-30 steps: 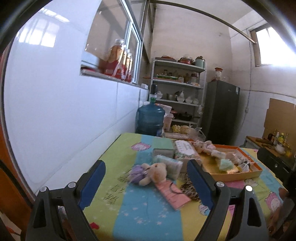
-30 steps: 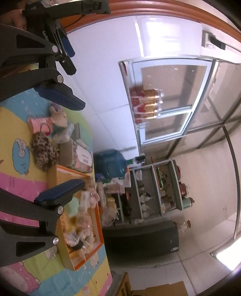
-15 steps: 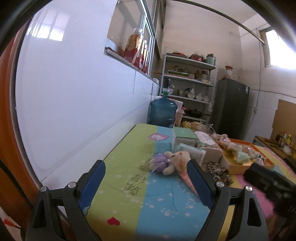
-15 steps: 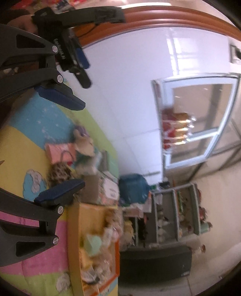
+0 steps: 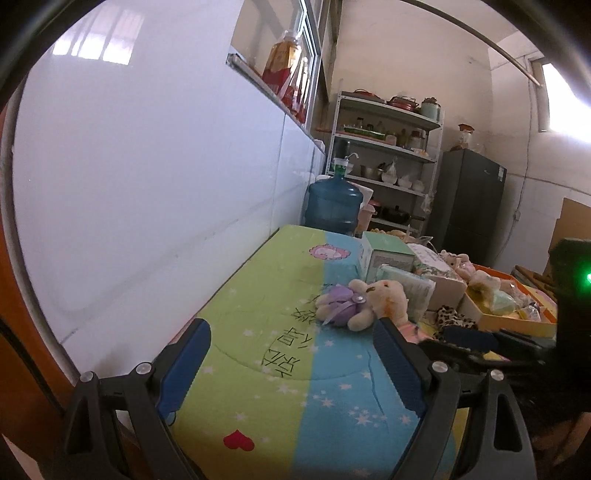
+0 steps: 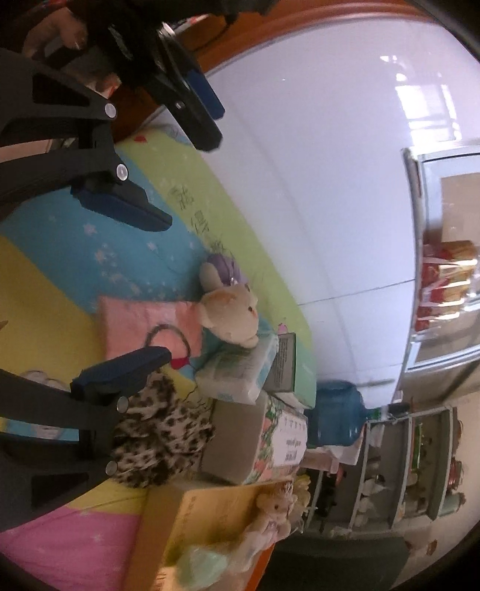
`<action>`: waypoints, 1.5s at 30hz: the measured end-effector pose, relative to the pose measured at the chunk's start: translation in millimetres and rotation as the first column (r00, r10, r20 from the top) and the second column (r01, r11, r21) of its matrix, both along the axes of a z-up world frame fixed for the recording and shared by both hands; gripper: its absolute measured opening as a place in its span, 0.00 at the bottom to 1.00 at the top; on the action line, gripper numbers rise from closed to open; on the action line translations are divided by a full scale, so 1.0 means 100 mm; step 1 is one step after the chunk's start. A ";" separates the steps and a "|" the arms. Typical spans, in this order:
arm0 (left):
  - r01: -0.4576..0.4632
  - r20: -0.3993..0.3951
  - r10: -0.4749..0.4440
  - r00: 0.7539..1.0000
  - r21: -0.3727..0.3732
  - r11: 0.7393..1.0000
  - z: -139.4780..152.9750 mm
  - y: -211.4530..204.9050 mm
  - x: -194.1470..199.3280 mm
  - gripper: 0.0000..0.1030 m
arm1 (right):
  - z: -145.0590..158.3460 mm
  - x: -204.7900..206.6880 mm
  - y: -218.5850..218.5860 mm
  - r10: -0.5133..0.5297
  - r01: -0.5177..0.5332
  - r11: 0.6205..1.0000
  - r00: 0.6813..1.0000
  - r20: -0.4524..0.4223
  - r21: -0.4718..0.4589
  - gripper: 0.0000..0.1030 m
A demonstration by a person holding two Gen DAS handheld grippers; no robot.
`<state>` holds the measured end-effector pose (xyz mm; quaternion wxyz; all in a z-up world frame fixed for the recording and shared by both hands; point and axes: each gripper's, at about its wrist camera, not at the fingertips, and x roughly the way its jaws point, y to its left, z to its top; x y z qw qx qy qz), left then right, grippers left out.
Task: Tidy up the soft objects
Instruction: 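Grasp the pink bagged towel with the right tool, then grasp the leopard-print cloth with the left tool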
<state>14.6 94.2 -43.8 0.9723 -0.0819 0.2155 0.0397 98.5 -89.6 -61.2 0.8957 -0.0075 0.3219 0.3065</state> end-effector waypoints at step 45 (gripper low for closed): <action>0.459 -0.267 -0.461 0.846 -0.075 0.885 -0.26 -1.49 1.10 0.82 | 0.04 -0.79 -1.52 -0.241 0.241 0.970 0.970 0.006 0.035 0.41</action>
